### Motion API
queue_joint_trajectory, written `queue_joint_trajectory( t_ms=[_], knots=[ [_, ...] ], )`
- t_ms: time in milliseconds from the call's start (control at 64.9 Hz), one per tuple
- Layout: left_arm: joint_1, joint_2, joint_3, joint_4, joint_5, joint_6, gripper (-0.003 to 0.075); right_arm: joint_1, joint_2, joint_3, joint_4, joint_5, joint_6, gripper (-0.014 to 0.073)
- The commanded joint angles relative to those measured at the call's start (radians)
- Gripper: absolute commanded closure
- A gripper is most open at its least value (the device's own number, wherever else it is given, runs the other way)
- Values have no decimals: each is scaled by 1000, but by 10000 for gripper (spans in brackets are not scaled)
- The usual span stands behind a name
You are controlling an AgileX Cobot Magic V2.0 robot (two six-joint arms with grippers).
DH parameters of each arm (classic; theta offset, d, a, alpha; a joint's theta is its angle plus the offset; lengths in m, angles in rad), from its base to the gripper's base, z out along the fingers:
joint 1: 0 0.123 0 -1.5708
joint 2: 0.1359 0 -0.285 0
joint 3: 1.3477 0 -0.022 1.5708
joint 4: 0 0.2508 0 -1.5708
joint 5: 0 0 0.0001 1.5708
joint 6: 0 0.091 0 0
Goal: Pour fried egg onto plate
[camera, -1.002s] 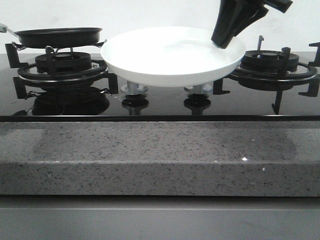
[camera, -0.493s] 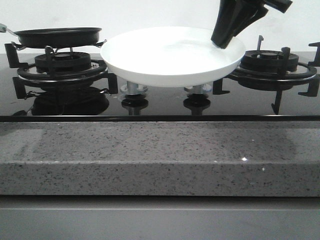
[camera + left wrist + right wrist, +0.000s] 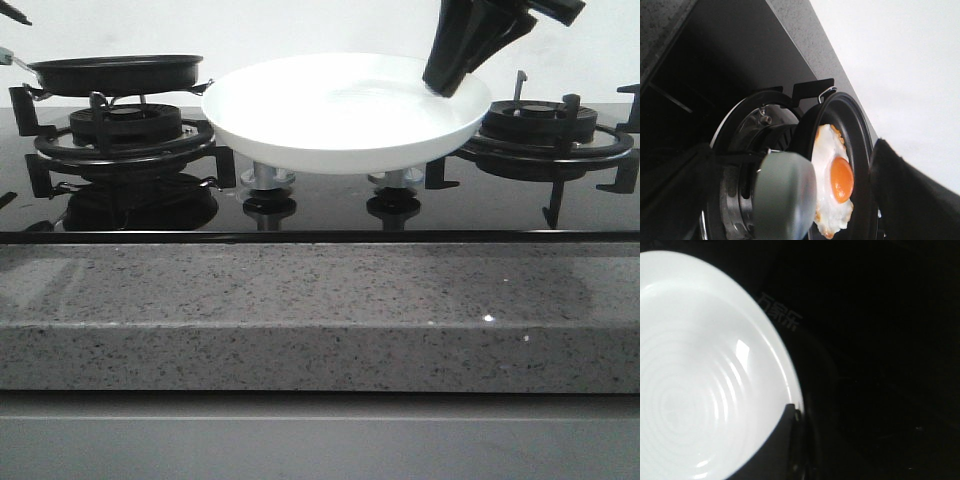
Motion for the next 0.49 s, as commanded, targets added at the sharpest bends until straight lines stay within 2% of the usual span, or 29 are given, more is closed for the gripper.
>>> queue_joint_trajectory(
  t_ms=[0, 231, 478],
  knots=[
    [-4, -47, -34, -67, 3, 5, 199, -2, -59, -23, 41, -21, -10, 661],
    [-4, -47, -34, -67, 7, 5, 484, -2, -59, -23, 41, -21, -10, 661],
    [-2, -47, -34, -67, 10, 5, 664, -2, -59, -23, 41, -21, -10, 661]
  ],
)
